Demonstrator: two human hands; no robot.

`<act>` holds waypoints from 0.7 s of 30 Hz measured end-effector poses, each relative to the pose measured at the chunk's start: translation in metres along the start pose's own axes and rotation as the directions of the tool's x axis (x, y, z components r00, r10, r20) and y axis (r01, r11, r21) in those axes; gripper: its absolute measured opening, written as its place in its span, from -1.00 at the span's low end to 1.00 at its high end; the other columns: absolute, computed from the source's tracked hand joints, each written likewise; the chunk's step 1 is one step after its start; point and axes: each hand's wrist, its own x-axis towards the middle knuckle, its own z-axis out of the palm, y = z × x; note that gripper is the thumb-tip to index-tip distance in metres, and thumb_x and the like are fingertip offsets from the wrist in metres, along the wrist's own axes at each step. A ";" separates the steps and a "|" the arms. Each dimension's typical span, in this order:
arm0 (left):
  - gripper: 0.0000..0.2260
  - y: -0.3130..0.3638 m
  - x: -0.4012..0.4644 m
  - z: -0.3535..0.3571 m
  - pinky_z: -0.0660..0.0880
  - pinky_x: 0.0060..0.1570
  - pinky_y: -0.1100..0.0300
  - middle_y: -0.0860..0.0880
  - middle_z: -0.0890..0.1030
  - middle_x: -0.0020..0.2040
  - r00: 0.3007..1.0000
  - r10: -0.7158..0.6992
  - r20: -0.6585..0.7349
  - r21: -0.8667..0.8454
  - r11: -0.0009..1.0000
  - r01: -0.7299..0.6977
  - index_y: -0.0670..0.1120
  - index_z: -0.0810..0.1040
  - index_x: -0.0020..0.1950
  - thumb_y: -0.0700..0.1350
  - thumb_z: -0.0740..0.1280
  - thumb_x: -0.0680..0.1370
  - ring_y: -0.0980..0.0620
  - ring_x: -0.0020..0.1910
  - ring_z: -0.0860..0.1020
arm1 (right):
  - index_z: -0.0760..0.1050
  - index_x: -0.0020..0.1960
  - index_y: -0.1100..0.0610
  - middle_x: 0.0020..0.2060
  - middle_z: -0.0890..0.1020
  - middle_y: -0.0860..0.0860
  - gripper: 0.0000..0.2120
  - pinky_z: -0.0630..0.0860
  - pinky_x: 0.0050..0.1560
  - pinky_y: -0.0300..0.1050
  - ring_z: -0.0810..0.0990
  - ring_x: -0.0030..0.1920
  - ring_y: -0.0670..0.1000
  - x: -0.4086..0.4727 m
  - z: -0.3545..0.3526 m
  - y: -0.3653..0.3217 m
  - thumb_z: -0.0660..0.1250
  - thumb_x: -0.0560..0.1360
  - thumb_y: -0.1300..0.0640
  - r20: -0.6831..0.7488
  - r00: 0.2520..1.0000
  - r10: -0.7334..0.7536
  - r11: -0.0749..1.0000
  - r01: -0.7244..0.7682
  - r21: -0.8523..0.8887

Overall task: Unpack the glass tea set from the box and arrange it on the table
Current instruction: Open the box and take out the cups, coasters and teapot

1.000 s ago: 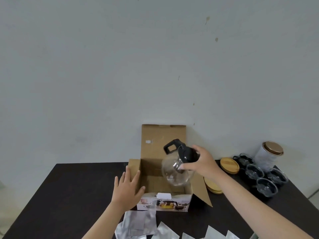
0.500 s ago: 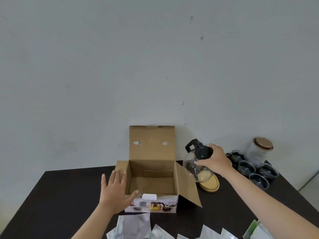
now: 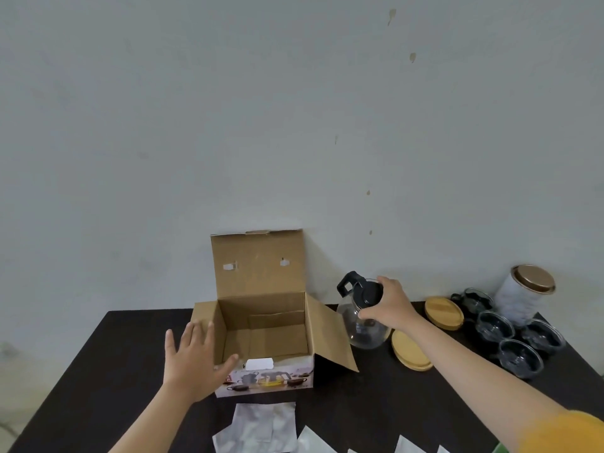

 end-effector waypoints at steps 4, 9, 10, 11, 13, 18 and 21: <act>0.00 -0.002 0.001 0.003 -0.21 0.43 -0.20 -0.07 0.02 0.57 1.000 -0.002 0.021 -0.007 1.000 0.002 -0.07 -0.07 0.56 0.45 -0.39 0.25 -0.06 0.55 -0.07 | 0.21 0.45 0.18 0.33 0.30 0.11 -0.02 0.44 0.23 -0.05 0.38 0.30 0.12 0.011 0.010 -0.001 0.58 0.14 0.05 0.082 0.997 0.002 0.997 0.005 -0.076; 0.13 -0.003 0.001 0.013 -0.17 0.46 -0.13 -0.09 0.04 0.57 1.000 0.012 -0.013 -0.079 0.997 -0.013 -0.10 -0.06 0.56 0.47 -0.57 0.15 -0.07 0.55 -0.05 | 0.11 0.51 0.19 0.39 0.25 0.11 0.04 0.39 0.30 -0.03 0.30 0.39 0.13 0.019 0.017 0.002 0.57 0.17 0.06 0.107 0.994 0.030 0.995 -0.019 -0.101; 0.13 -0.003 0.001 0.015 -0.15 0.47 -0.11 -0.10 0.04 0.57 1.000 0.013 -0.020 -0.096 0.995 -0.015 -0.11 -0.06 0.56 0.47 -0.58 0.15 -0.08 0.55 -0.05 | 0.12 0.51 0.19 0.39 0.25 0.11 0.03 0.40 0.30 -0.02 0.30 0.38 0.13 0.021 0.018 0.003 0.57 0.17 0.07 0.109 0.993 0.034 0.994 -0.023 -0.102; 0.13 -0.003 0.001 0.016 -0.15 0.47 -0.10 -0.10 0.04 0.57 1.000 0.013 -0.026 -0.112 0.994 -0.016 -0.12 -0.06 0.56 0.47 -0.58 0.16 -0.08 0.55 -0.04 | 0.14 0.50 0.19 0.38 0.26 0.11 0.02 0.41 0.28 -0.01 0.31 0.37 0.14 0.022 0.019 0.005 0.57 0.17 0.07 0.115 0.992 0.046 0.994 -0.035 -0.101; 0.11 -0.002 0.000 0.019 -0.15 0.46 -0.08 -0.10 0.03 0.57 0.999 0.008 -0.034 -0.123 0.992 -0.012 -0.12 -0.07 0.56 0.47 -0.58 0.18 -0.09 0.55 -0.04 | 0.19 0.47 0.18 0.34 0.29 0.11 -0.01 0.45 0.24 -0.02 0.35 0.33 0.13 0.026 0.021 0.009 0.57 0.15 0.07 0.117 0.991 0.059 0.993 -0.047 -0.106; 0.04 -0.001 0.000 0.026 -0.08 0.45 -0.13 -0.11 0.07 0.56 0.999 -0.010 -0.048 -0.152 0.988 0.002 -0.11 -0.01 0.56 0.47 -0.51 0.26 -0.10 0.54 -0.01 | 0.27 0.41 0.18 0.29 0.31 0.12 -0.10 0.45 0.18 -0.05 0.38 0.27 0.13 0.035 0.026 0.026 0.58 0.16 0.09 0.105 0.990 0.099 0.994 -0.094 -0.046; -0.01 -0.001 -0.001 0.027 -0.07 0.42 -0.24 -0.13 0.09 0.55 0.997 -0.038 -0.070 -0.194 0.981 0.023 -0.09 0.02 0.55 0.49 -0.43 0.32 -0.12 0.54 0.00 | 0.28 0.41 0.12 0.35 0.30 0.15 -0.10 0.36 0.33 0.07 0.29 0.38 0.19 0.035 0.027 0.026 0.57 0.17 0.00 0.087 0.993 0.081 0.985 -0.067 -0.161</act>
